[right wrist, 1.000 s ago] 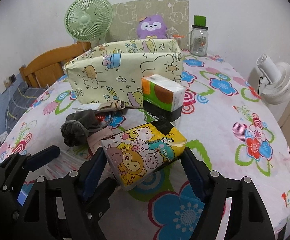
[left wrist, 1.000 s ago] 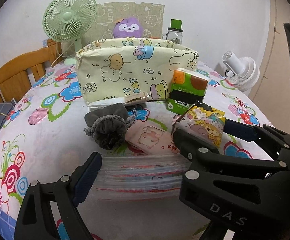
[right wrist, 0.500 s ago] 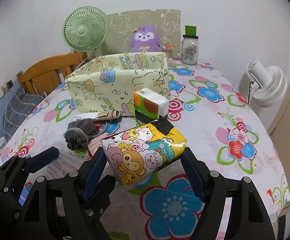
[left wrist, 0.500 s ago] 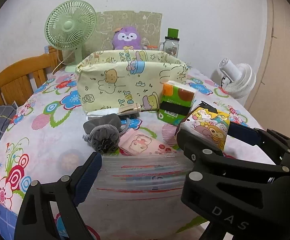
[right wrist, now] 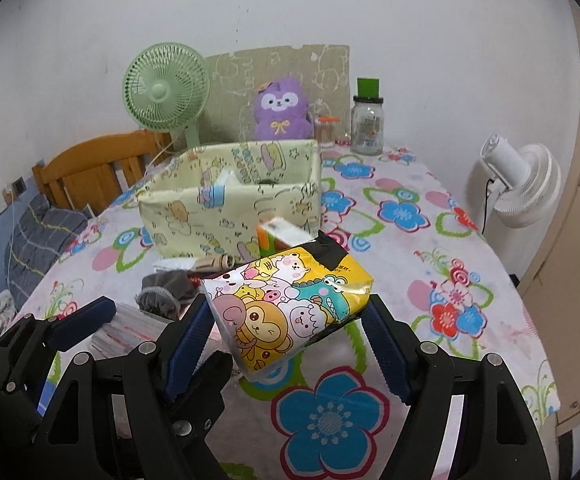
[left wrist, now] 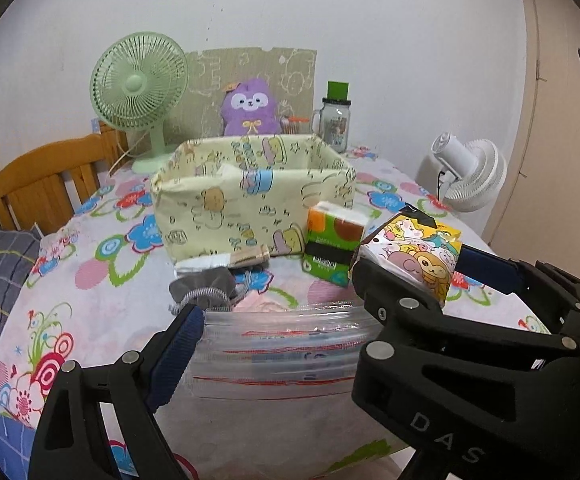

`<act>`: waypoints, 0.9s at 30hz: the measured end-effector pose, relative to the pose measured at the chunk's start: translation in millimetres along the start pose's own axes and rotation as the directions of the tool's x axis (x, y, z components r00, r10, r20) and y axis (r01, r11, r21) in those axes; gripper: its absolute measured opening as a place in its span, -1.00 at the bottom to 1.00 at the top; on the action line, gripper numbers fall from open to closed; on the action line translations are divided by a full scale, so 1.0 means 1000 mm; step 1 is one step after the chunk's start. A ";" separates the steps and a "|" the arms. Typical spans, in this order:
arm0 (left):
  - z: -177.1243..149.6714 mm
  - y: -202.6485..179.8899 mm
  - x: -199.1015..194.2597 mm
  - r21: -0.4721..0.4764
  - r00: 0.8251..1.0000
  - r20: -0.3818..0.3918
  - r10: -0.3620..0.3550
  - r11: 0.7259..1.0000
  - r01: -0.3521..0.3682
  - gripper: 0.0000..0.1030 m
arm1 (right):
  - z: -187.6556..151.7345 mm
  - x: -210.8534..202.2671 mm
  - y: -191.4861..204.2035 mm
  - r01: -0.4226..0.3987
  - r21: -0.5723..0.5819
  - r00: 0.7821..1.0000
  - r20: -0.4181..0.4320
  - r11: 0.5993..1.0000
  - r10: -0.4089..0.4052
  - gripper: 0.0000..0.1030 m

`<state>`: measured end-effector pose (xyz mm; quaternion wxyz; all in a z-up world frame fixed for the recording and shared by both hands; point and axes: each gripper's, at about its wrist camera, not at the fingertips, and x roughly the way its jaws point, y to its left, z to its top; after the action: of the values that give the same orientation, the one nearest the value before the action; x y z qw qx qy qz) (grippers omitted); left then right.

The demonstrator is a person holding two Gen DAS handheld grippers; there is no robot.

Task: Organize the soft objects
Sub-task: 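Lift the yellow cartoon tissue pack with the right tool, then carry the yellow tissue pack over the fabric basket with the right tool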

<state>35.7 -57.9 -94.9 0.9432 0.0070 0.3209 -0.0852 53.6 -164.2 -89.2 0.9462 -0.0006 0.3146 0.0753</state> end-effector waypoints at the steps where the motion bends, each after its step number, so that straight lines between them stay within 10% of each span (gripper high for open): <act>1: 0.002 -0.001 -0.001 0.001 1.000 0.004 0.000 1.000 0.000 0.80 | 0.002 -0.002 0.000 0.003 0.000 1.000 0.007 1.000 -0.003 0.50; 27: 0.038 0.001 -0.015 0.021 0.997 0.083 0.006 1.000 -0.008 0.80 | 0.038 -0.015 0.003 0.015 0.003 0.996 0.085 1.000 -0.015 0.50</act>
<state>46.6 -57.3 -55.7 0.9559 0.0149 0.2805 -0.0854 64.4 -161.7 -49.6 0.9593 0.0014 0.2741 0.0676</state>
